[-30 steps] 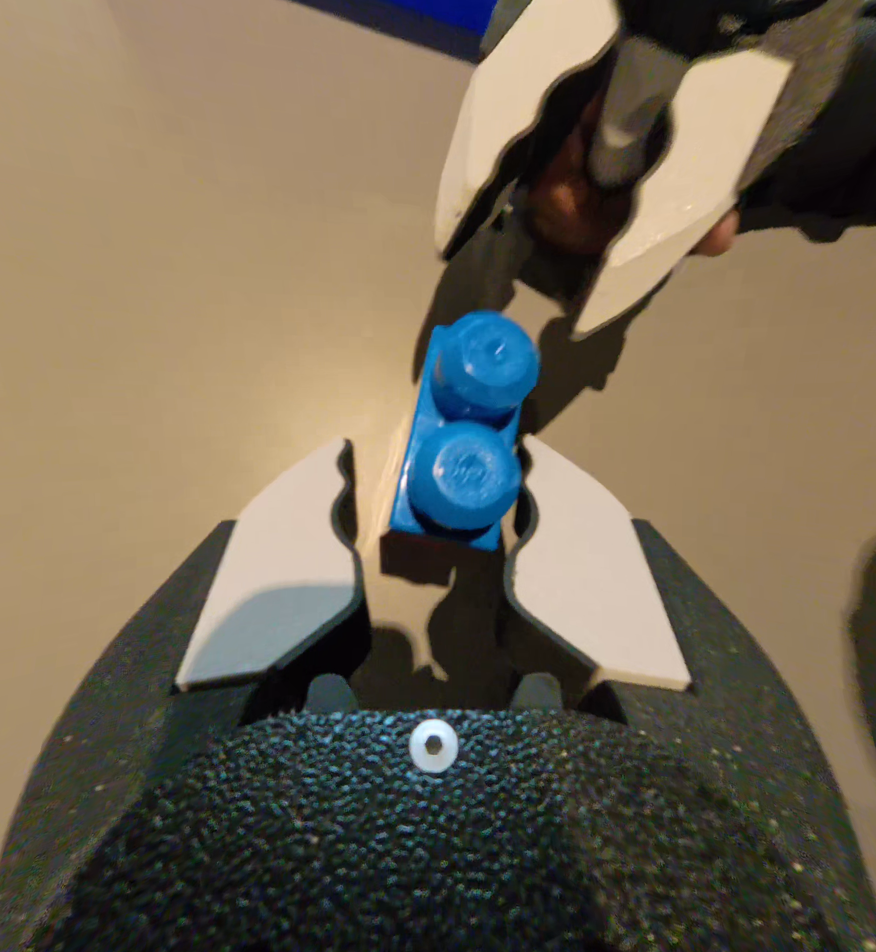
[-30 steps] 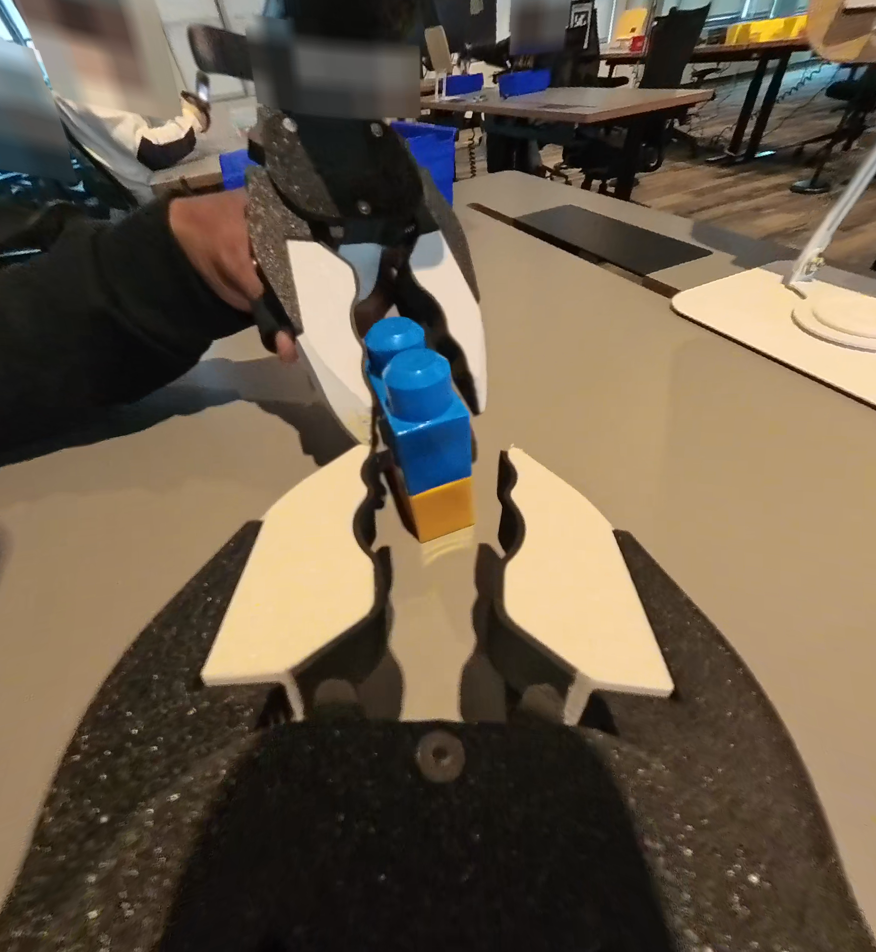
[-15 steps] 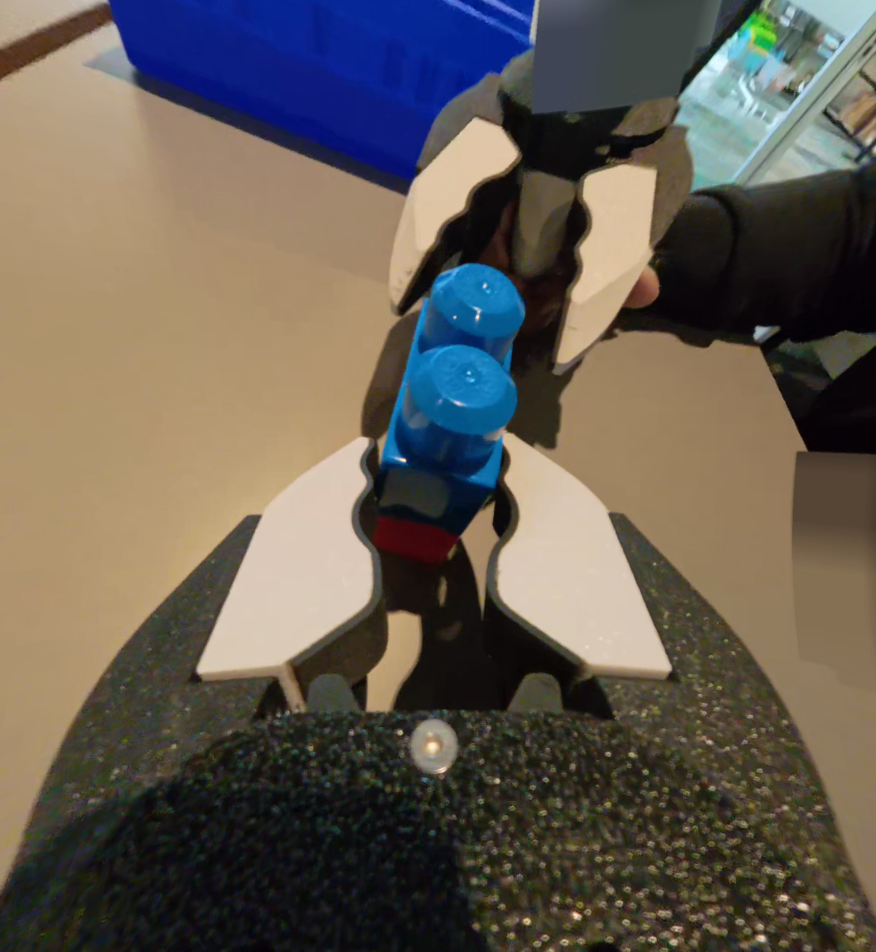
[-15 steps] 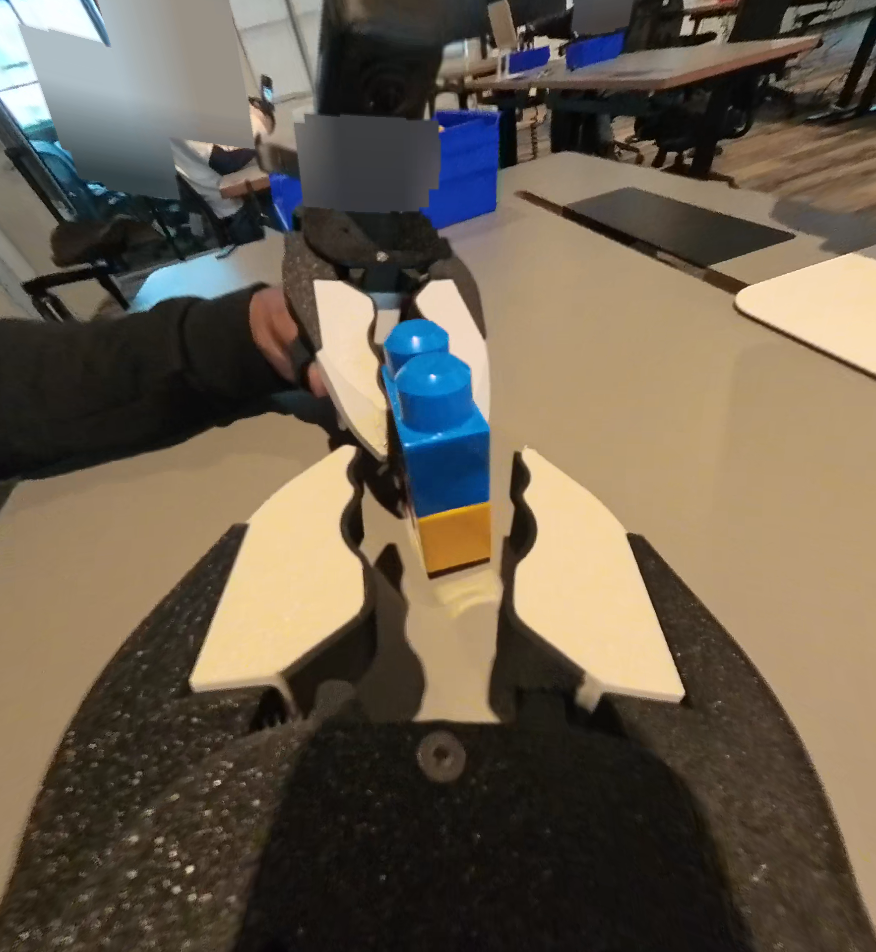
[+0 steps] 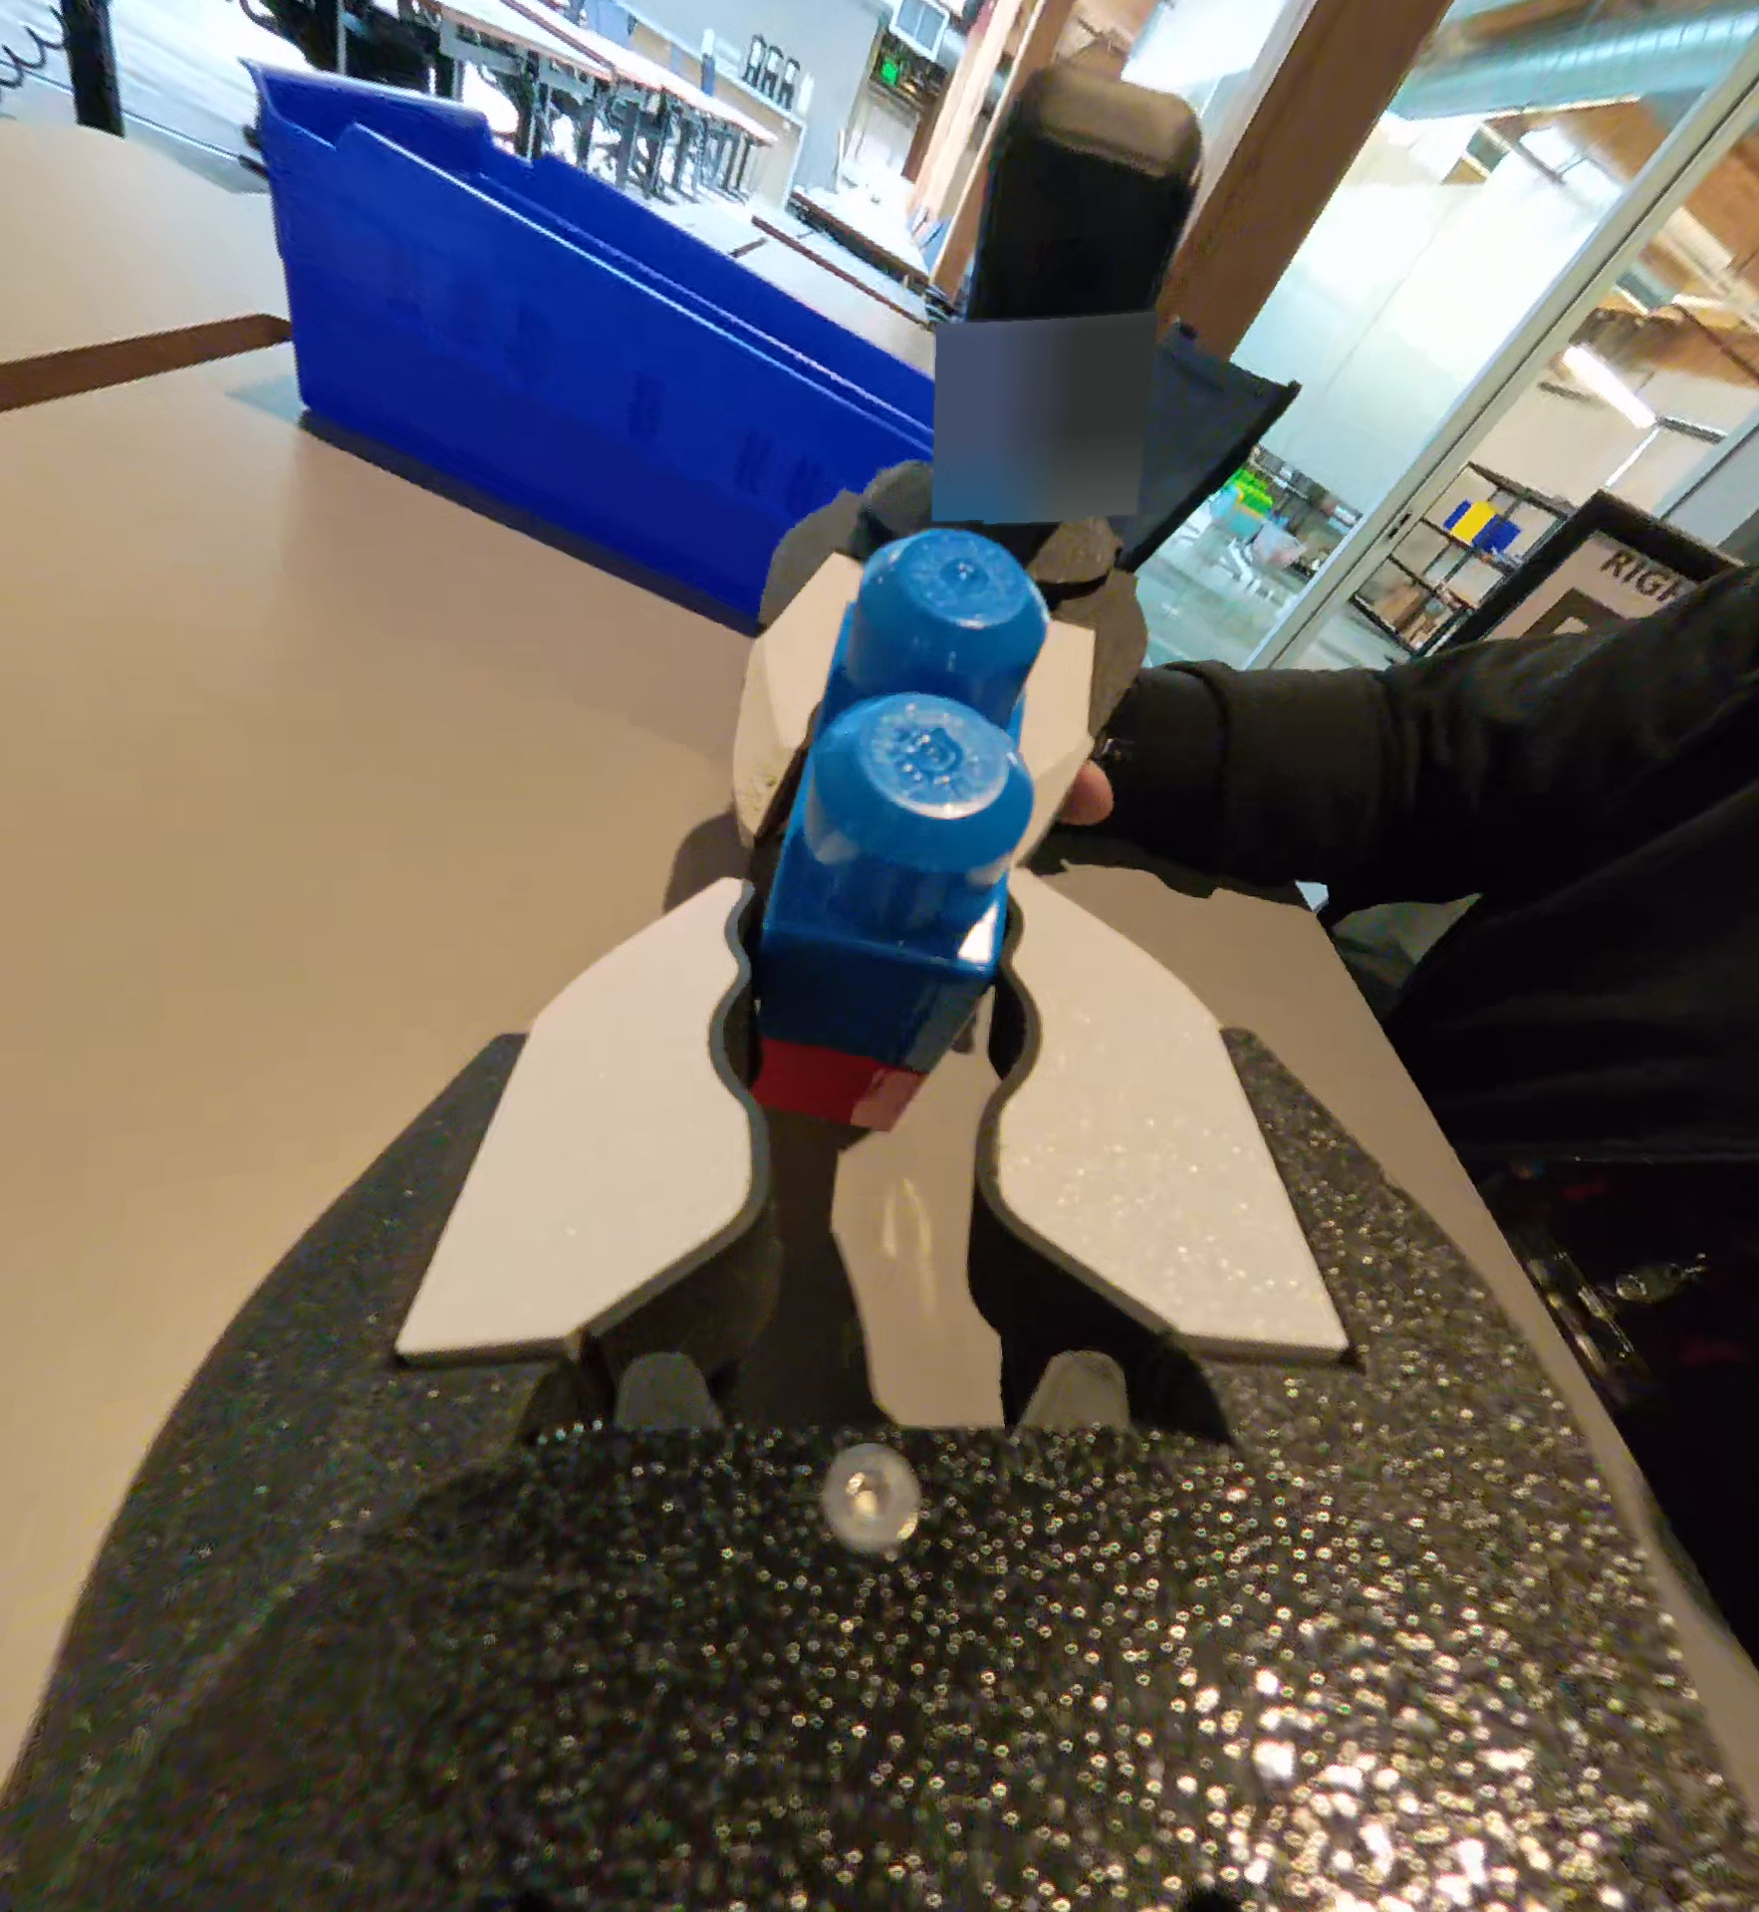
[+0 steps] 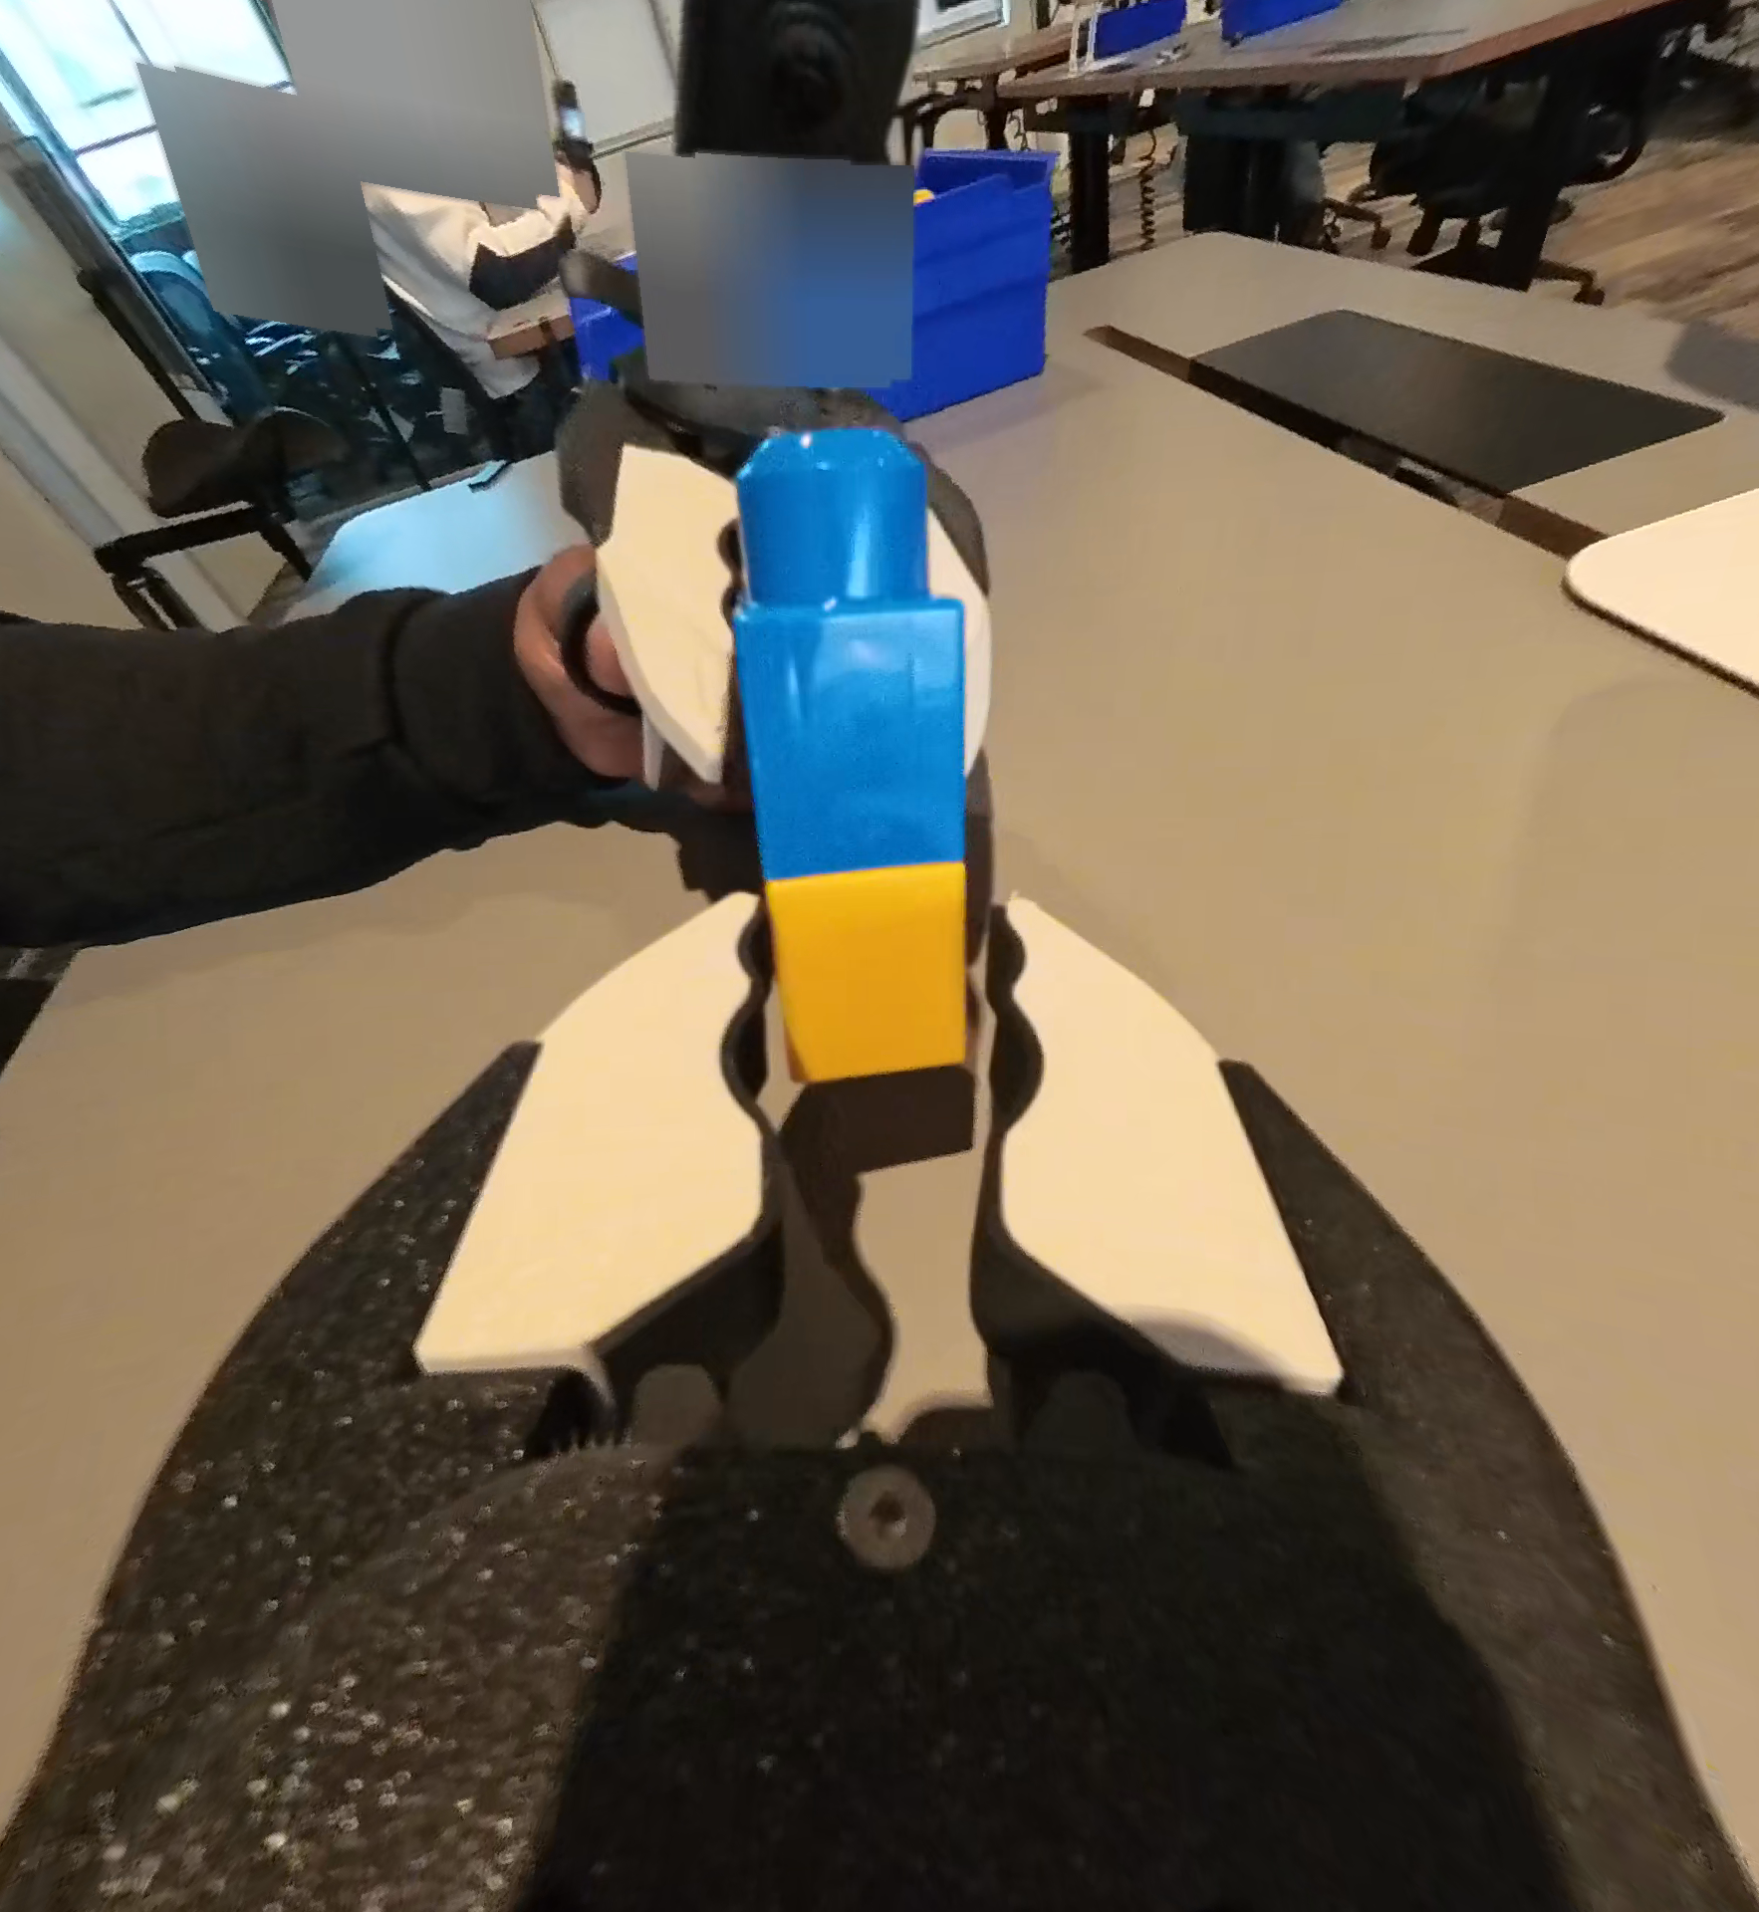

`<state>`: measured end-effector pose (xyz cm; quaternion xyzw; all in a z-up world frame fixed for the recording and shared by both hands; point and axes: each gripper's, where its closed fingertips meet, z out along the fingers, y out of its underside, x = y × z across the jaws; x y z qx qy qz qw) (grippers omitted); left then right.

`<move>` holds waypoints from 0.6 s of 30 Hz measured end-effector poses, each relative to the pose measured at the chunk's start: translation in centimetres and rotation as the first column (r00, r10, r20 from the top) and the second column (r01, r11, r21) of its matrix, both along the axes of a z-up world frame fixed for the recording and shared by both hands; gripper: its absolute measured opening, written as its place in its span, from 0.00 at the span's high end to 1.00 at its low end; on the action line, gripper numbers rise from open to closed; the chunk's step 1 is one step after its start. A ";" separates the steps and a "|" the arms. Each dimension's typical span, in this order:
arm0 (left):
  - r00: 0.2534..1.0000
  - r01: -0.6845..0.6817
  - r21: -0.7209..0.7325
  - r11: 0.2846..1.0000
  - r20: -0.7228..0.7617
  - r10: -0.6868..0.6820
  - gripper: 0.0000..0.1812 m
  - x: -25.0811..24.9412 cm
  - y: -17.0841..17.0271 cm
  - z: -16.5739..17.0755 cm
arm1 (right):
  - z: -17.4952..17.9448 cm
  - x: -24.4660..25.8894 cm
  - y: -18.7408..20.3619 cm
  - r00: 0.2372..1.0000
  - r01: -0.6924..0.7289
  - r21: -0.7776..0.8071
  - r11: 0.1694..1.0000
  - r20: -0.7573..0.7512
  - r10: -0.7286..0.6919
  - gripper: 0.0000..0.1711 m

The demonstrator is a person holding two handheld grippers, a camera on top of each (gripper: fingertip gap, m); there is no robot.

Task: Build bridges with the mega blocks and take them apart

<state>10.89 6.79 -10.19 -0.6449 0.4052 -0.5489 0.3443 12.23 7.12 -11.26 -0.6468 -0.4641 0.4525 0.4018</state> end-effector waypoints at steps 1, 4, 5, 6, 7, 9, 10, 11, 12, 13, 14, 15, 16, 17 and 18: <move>1.000 -0.002 -0.002 1.000 0.000 0.002 0.78 0.2 0.0 0.0 | 0.0 0.0 -0.2 1.000 -0.015 -0.003 1.000 0.003 0.015 0.79; 1.000 0.001 -0.024 1.000 0.000 -0.001 0.78 0.2 0.0 -0.1 | -0.6 -0.1 -0.6 0.998 -0.029 0.003 1.000 0.049 0.029 0.79; 1.000 0.001 -0.036 0.999 -0.003 -0.001 0.78 0.2 0.1 -0.2 | -0.8 -0.1 -0.6 0.998 -0.021 0.017 1.000 0.063 0.020 0.79; 1.000 0.009 -0.050 0.999 0.001 -0.009 0.78 0.2 0.0 -0.1 | -0.8 -0.1 -0.7 0.998 -0.019 0.034 0.999 0.065 0.017 0.79; 1.000 0.021 -0.061 0.998 0.001 -0.021 0.78 0.2 -0.1 -0.2 | -0.8 -0.1 -0.8 0.997 -0.020 0.054 0.998 0.072 0.016 0.79; 0.999 0.029 -0.111 0.993 -0.011 -0.030 0.78 0.3 -0.3 -0.5 | -1.3 0.2 -0.6 0.992 -0.014 0.125 0.992 0.126 -0.002 0.79; 0.999 0.032 -0.130 0.991 -0.018 -0.034 0.78 0.3 -0.4 -0.6 | -1.6 0.4 -0.5 0.988 -0.013 0.167 0.986 0.154 -0.013 0.79; 0.999 0.031 -0.133 0.991 -0.027 -0.035 0.78 0.4 -0.4 -0.8 | -1.8 0.5 -0.5 0.984 -0.015 0.205 0.979 0.178 -0.022 0.80; 0.999 0.026 -0.153 0.988 -0.025 -0.030 0.78 0.4 -0.3 -0.8 | -2.2 0.7 -0.4 0.975 -0.025 0.264 0.964 0.218 -0.034 0.80; 0.999 0.030 -0.191 0.981 -0.014 -0.033 0.79 0.4 -0.2 -0.8 | -2.8 0.8 -0.4 0.963 -0.044 0.334 0.942 0.265 -0.049 0.80; 1.000 0.027 -0.220 0.975 0.012 -0.025 0.79 0.2 0.0 -0.5 | -3.2 0.8 -0.5 0.951 -0.064 0.383 0.921 0.303 -0.060 0.80; 1.000 0.015 -0.232 0.973 0.029 -0.008 0.79 0.0 0.3 -0.3 | -3.3 0.7 -0.7 0.948 -0.073 0.403 0.912 0.312 -0.062 0.80; 0.999 0.003 -0.226 0.974 0.049 0.008 0.79 -0.2 0.5 -0.1 | -3.3 0.6 -0.7 0.946 -0.069 0.410 0.910 0.316 -0.070 0.80; 0.997 -0.006 -0.203 0.979 0.074 0.022 0.79 -0.5 0.7 0.3 | -3.4 0.7 -0.6 0.943 -0.060 0.404 0.913 0.322 -0.081 0.80; 0.995 -0.030 -0.167 0.985 0.088 0.045 0.79 -0.7 1.0 0.6 | -3.6 0.7 -0.4 0.942 -0.049 0.378 0.924 0.326 -0.084 0.80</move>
